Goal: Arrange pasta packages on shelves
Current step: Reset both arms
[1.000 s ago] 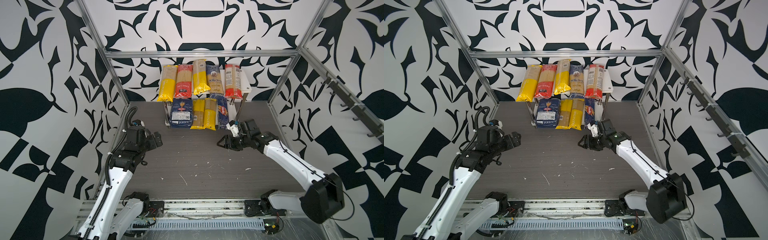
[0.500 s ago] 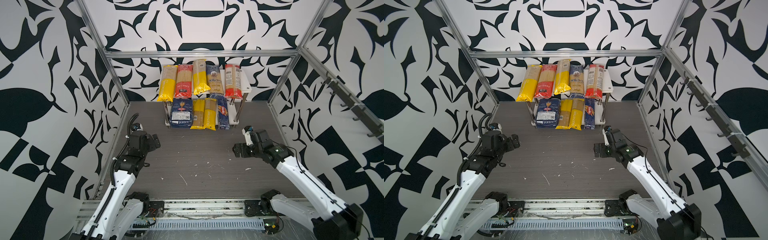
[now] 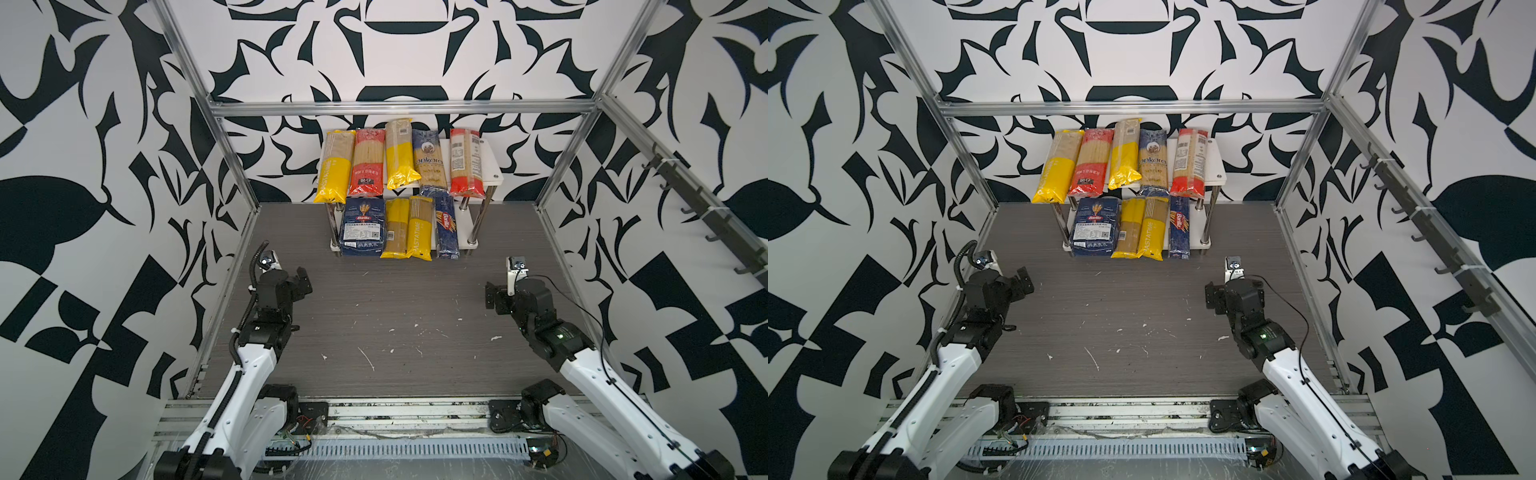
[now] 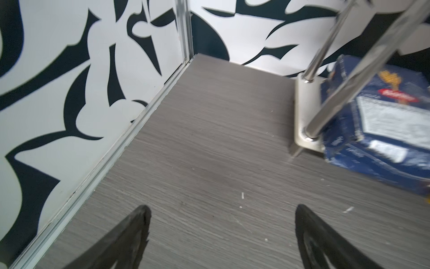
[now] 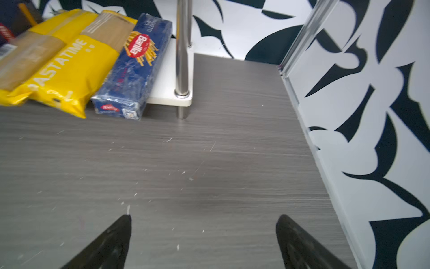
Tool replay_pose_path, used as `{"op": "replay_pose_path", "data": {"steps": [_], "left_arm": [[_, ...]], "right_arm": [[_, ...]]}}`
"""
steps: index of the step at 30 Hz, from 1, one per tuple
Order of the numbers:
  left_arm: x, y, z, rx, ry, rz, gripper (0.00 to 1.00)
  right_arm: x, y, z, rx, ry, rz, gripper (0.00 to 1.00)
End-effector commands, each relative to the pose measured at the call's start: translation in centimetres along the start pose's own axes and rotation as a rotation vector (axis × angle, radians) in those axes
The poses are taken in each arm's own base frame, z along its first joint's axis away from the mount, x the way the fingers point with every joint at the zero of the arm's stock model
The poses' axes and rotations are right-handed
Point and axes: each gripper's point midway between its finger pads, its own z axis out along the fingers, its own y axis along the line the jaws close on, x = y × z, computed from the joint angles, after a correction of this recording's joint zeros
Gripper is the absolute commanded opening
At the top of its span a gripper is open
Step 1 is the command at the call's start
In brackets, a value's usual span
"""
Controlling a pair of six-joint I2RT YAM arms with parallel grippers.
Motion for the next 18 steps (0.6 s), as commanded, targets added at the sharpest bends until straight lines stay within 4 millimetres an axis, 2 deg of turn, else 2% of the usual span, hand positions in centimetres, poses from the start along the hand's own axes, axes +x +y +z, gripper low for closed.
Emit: {"op": "replay_pose_path", "data": {"steps": [1,9,14,18], "left_arm": [[-0.8,0.1,1.2,0.016,-0.101,-0.017,0.99],[-0.1,1.7,4.7,0.008,-0.135,-0.043,0.99],[1.7,2.8,7.3,-0.007,-0.128,-0.049,0.99],[3.0,2.3,9.0,0.035,-0.138,-0.042,0.99]], "right_arm": [[-2.8,-2.2,1.1,0.101,-0.125,0.055,1.0],[-0.2,-4.5,5.7,0.18,-0.059,0.117,1.0],[0.3,-5.2,7.8,0.16,-0.105,0.184,1.0],[1.1,-5.3,10.0,0.14,-0.121,0.213,0.99]]}}
